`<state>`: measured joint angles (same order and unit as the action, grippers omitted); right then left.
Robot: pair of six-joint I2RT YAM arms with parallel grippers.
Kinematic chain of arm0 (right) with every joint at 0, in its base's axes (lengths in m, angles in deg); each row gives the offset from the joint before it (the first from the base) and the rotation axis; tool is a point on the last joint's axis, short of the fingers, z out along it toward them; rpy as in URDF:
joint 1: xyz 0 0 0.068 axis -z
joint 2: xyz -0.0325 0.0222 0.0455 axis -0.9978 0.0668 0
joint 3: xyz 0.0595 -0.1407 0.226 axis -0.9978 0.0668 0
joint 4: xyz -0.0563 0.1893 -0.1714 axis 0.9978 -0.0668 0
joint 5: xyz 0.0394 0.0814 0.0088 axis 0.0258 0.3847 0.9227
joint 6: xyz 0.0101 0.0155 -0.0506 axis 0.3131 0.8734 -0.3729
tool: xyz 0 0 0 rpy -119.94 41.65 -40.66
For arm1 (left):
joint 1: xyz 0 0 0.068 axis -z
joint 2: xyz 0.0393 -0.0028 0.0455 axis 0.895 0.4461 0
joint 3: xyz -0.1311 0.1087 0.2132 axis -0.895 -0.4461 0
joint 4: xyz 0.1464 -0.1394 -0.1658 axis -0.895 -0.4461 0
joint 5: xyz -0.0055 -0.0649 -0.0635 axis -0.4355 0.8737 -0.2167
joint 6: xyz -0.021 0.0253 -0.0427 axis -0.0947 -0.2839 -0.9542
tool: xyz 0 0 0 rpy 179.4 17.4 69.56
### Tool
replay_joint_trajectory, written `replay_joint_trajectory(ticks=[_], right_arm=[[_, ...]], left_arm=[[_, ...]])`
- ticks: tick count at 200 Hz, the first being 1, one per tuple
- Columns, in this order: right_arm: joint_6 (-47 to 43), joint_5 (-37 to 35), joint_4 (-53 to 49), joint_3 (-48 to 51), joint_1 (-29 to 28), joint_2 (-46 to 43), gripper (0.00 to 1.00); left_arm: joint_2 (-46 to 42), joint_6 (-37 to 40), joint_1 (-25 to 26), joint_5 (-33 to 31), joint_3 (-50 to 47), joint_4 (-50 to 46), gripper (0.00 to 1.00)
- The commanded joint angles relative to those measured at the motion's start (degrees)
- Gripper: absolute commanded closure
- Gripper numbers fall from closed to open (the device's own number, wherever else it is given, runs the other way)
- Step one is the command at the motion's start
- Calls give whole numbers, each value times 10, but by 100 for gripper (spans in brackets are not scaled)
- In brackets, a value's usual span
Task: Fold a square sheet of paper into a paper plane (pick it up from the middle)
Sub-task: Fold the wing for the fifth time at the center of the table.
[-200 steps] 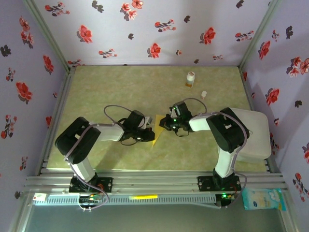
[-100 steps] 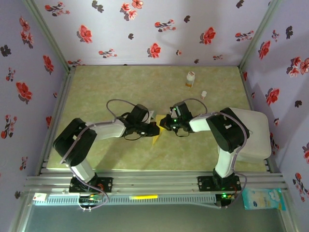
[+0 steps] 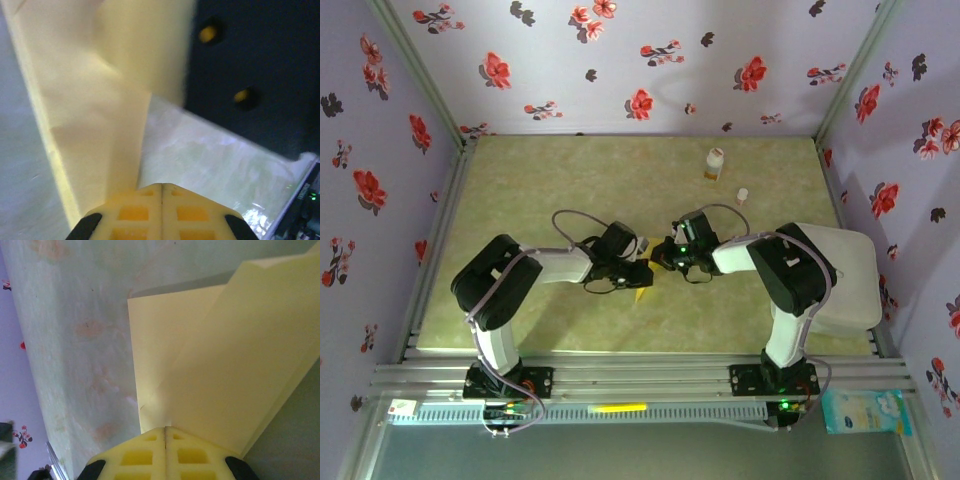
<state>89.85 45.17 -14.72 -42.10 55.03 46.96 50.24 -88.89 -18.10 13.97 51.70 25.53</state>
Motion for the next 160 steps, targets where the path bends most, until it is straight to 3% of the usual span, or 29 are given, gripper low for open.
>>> replay_joint_trajectory(ticks=[1,83,129,160], right_arm=[[-2,-39,-39,19,-1,34,96],[-12,-44,-58,14,-1,31,96],[-9,-47,-61,17,-1,20,95],[-10,-47,-61,19,-1,17,95]], left_arm=[[-10,-1,4,-14,-46,-12,99],[-99,-12,4,-22,-129,-15,100],[-155,7,4,-16,-113,-21,100],[-146,13,3,3,-85,-17,100]])
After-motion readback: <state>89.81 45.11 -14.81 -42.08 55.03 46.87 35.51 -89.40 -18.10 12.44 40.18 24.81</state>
